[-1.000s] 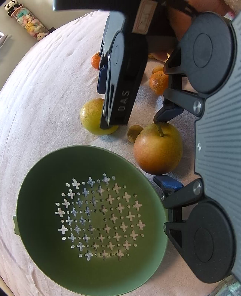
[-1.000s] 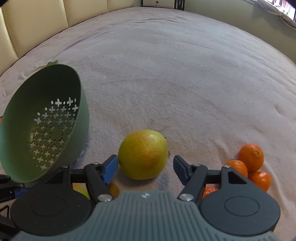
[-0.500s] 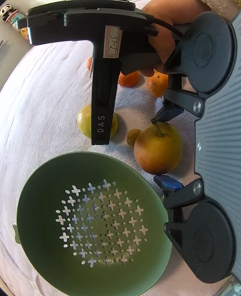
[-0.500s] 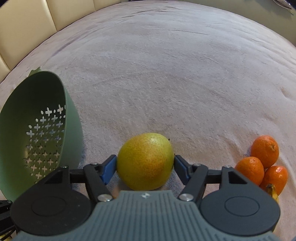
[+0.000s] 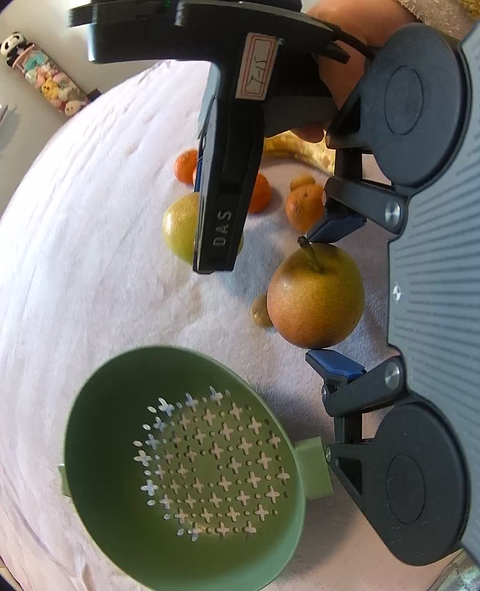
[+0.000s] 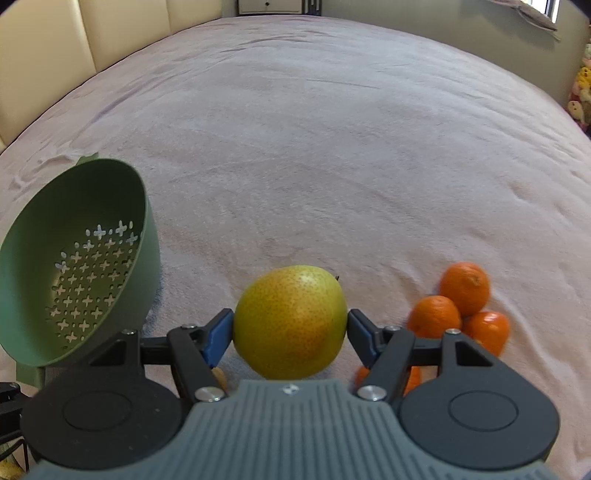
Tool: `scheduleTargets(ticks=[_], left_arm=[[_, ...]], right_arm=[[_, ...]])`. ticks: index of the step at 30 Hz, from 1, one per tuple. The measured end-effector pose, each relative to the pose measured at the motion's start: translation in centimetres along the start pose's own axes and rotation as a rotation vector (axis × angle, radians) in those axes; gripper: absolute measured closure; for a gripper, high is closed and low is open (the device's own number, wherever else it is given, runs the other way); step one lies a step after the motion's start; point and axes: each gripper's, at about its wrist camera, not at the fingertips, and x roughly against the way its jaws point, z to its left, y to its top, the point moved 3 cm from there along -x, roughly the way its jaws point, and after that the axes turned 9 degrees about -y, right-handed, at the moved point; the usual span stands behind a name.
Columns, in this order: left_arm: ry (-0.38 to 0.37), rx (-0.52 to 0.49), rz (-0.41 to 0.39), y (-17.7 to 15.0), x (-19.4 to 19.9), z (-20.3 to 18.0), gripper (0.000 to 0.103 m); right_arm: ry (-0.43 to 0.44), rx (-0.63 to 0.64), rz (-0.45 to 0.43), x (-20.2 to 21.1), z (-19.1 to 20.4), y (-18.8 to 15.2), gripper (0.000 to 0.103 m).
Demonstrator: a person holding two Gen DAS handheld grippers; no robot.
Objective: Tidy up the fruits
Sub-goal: 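Lift the reddish pear with the left tool while the right tool grasps the yellow pear, then carry both pears over the green colander and lower them inside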
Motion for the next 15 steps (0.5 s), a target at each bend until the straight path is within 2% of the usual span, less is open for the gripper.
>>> scheduleTargets(ticks=[7,15], left_arm=[[-0.074,-0.042,-0.061,-0.3,3.4,-1.6,0.031],[-0.089,-0.085,-0.215,0.9,8.0,-1.7,0.031]], right_arm=[[-0.048,-0.001,-0.047,3.7,-1.1,0.1,0.039],[-0.061,0.002,-0.107,7.7,-1.2,0.8,0.039]])
